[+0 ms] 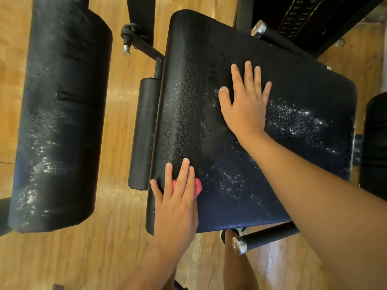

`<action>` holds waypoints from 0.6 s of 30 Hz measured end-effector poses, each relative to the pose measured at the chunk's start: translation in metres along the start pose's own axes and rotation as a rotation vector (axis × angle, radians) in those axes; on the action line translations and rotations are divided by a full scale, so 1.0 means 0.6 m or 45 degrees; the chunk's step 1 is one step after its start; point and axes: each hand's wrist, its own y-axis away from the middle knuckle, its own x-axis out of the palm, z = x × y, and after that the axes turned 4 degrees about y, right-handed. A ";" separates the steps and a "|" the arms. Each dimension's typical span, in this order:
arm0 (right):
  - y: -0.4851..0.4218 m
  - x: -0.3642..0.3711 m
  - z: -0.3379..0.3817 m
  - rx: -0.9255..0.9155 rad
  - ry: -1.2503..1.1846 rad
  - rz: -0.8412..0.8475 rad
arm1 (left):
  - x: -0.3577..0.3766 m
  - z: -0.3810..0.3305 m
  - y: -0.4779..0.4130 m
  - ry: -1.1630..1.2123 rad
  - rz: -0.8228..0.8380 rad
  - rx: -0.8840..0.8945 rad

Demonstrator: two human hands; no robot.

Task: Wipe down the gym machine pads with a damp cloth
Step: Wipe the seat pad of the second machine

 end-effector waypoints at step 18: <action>0.180 0.019 -0.092 -0.254 0.085 0.118 | 0.007 0.010 0.014 0.053 -0.040 0.007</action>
